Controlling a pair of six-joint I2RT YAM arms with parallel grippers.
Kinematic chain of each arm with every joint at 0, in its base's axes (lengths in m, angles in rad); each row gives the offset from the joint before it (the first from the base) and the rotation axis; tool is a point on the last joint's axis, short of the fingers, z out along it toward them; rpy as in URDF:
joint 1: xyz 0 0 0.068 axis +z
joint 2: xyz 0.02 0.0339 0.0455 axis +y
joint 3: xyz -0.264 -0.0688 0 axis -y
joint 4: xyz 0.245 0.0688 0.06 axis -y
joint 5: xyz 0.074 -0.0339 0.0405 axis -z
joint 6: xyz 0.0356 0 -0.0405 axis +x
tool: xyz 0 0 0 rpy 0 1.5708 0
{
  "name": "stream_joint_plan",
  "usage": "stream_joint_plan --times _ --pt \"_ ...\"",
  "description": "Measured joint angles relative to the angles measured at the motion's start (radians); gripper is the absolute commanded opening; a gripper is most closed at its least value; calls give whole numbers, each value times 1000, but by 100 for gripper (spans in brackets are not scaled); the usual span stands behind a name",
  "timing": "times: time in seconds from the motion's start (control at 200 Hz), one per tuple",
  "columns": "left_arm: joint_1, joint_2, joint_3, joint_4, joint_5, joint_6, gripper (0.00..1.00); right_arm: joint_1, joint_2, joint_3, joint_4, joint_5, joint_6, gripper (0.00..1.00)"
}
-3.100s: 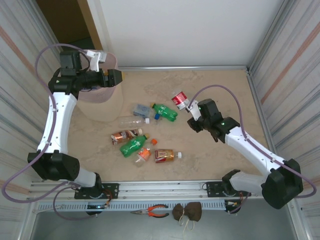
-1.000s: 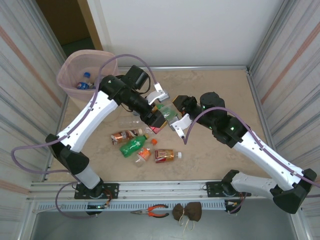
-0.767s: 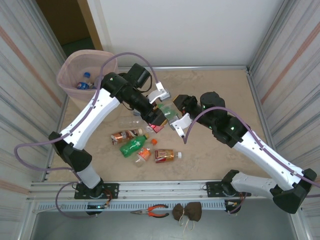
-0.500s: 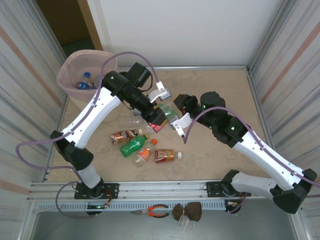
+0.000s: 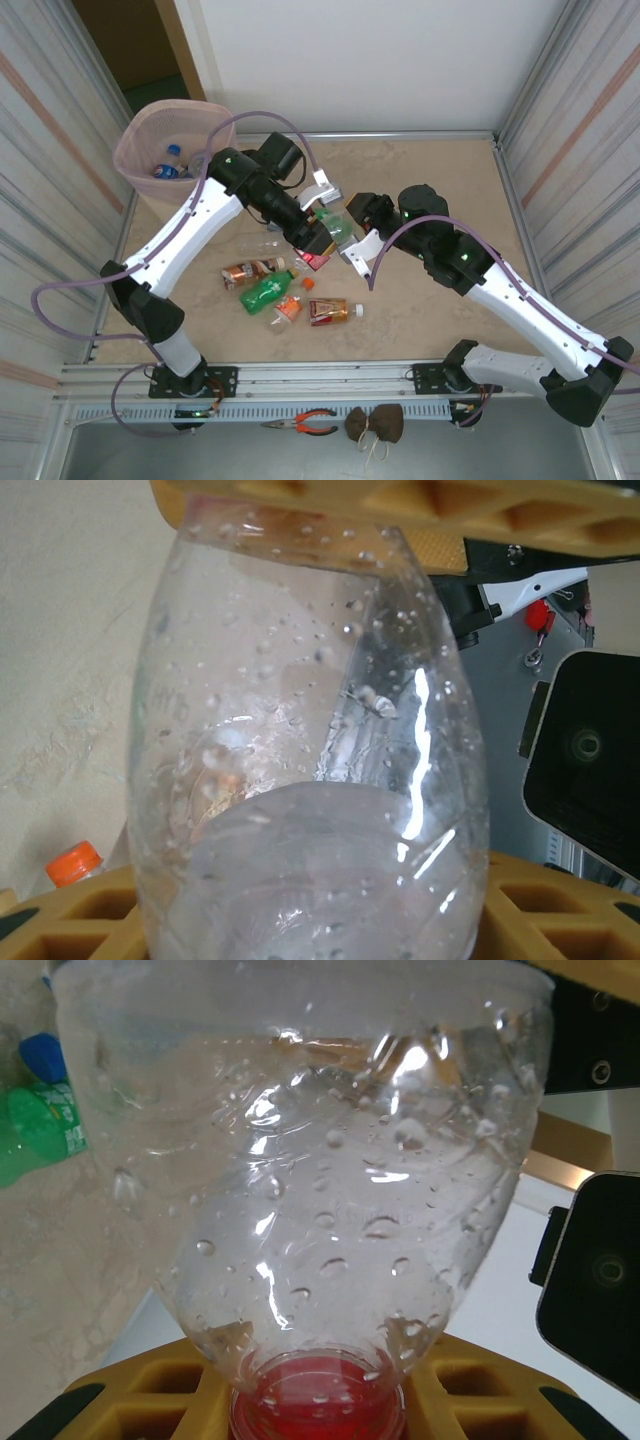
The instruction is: Put the plastic bottles in the bin
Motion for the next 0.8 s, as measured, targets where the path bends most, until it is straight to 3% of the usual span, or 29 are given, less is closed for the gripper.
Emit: stream_joint_plan --times 0.04,0.125,0.301,0.546,0.802 --pt "0 -1 0 0 2 -1 55 0 0 0 0 0 0 11" --pt "0 -2 0 0 3 -1 54 0 0 0 1 -3 2 33" --pt "-1 -2 -1 -2 -8 0 53 0 -2 -6 35 -6 34 61" --pt "-1 -26 -23 26 -48 -13 53 -2 -49 -72 90 -27 130 80" --pt "51 -26 -26 119 -110 -59 52 -9 -162 -156 139 -49 280 81"
